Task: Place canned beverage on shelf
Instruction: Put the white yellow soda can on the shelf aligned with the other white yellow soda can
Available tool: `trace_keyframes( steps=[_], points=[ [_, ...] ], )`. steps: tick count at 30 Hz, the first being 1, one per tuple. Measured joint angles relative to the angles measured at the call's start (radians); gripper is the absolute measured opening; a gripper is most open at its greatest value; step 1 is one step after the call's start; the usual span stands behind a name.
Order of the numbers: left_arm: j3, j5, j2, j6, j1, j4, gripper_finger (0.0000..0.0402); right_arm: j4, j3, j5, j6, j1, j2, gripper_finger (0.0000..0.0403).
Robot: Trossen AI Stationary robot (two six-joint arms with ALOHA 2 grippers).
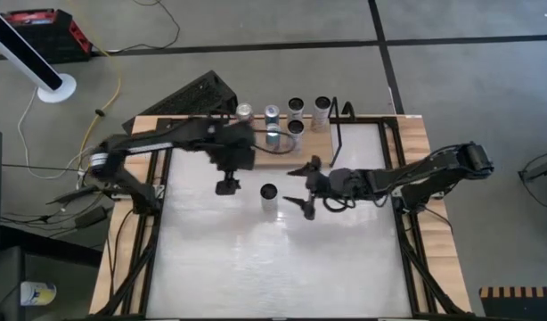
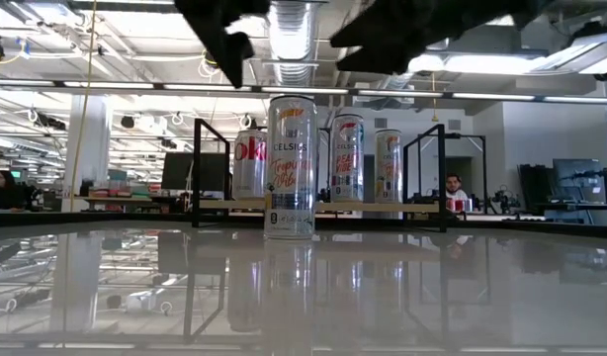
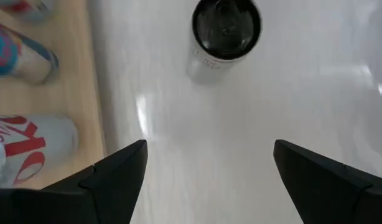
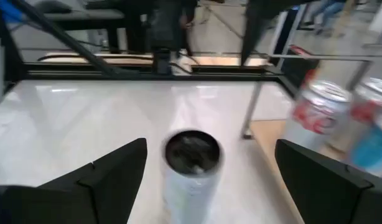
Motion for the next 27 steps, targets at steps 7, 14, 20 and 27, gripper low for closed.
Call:
trace_keyframes(
  steps=[7, 14, 20, 27],
  points=[
    [-0.490, -0.016, -0.368, 0.000, -0.030, 0.508, 0.0333, -0.152, 0.177, -0.043, 0.020, -0.008, 0.155, 0.0377],
    [-0.787, -0.024, -0.626, 0.070, -0.046, 0.819, 0.0333, -0.323, 0.345, -0.079, 0.087, -0.018, 0.285, 0.0377],
    [-0.883, -0.036, -0.739, 0.097, -0.046, 0.840, 0.0333, -0.396, 0.425, -0.066, 0.106, -0.035, 0.357, 0.0377],
    [-0.909, -0.034, -0.766, 0.086, -0.046, 0.850, 0.0333, -0.461, 0.450, -0.063, 0.136, -0.048, 0.382, 0.0377]
  ],
)
